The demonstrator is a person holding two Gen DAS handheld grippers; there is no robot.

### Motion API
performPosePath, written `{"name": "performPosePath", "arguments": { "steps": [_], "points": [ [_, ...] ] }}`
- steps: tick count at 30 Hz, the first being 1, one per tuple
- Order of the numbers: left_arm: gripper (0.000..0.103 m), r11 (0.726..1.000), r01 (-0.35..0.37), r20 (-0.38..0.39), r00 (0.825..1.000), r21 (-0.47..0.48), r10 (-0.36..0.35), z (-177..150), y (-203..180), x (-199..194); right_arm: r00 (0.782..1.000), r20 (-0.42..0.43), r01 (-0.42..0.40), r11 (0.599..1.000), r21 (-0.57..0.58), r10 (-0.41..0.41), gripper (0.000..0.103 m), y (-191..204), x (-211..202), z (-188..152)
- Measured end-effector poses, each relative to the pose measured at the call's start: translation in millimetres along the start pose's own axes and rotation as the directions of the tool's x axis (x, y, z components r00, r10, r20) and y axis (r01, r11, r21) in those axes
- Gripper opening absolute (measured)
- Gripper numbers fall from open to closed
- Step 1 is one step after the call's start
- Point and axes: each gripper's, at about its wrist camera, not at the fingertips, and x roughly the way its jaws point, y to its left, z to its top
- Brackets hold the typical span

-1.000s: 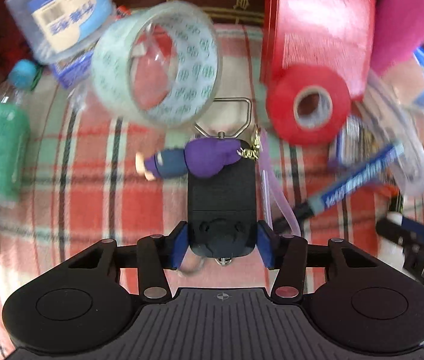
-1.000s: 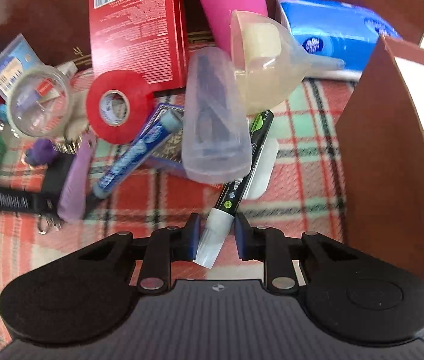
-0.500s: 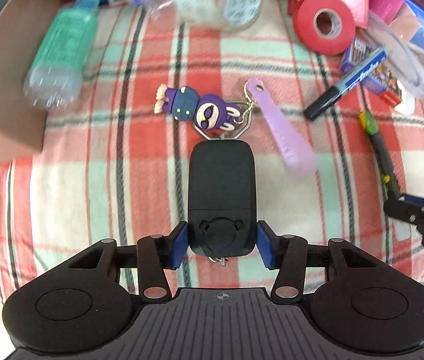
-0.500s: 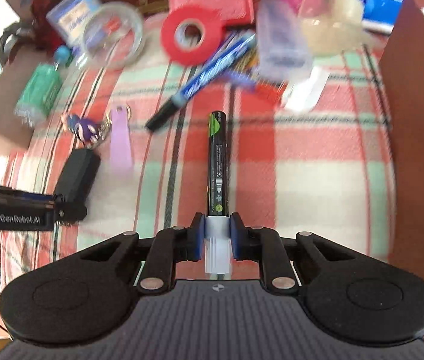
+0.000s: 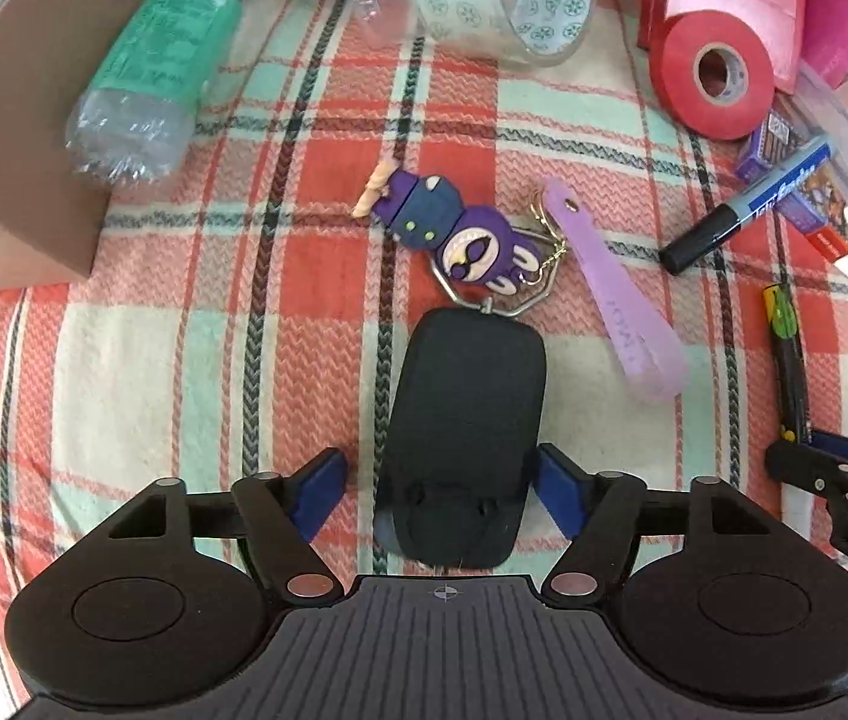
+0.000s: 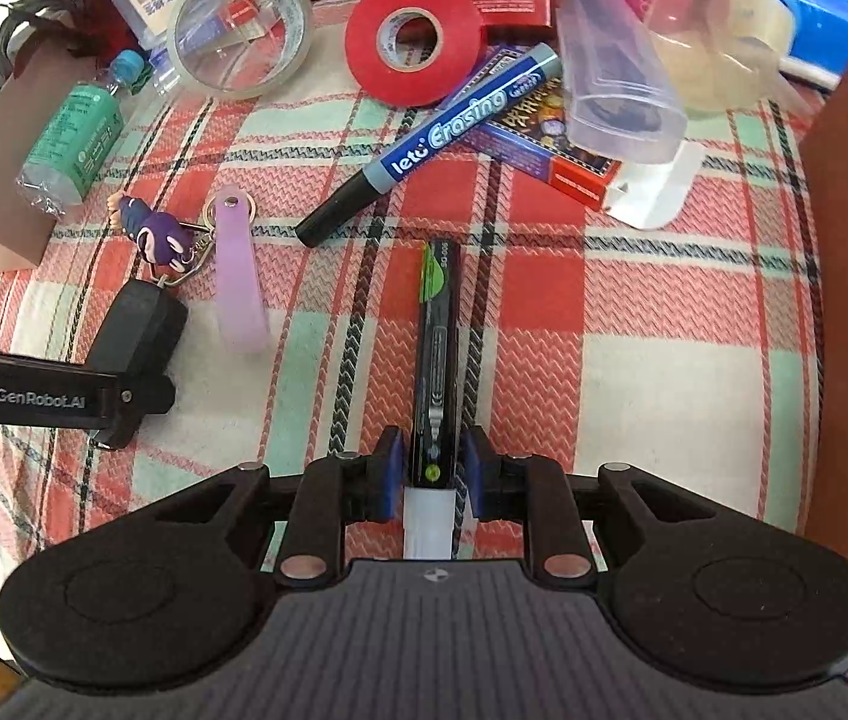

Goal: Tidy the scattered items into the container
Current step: 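Lift the key fob in the left tool while the right tool lifts the marker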

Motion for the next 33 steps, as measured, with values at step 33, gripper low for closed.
{"name": "performPosePath", "arguments": {
  "steps": [33],
  "points": [
    [0.051, 0.965, 0.238, 0.022, 0.971, -0.115, -0.237, -38, 39, -47, 0.996, -0.042, -0.082, 0.993, -0.081, 0.079, 0.018, 31, -17, -20]
  ]
}}
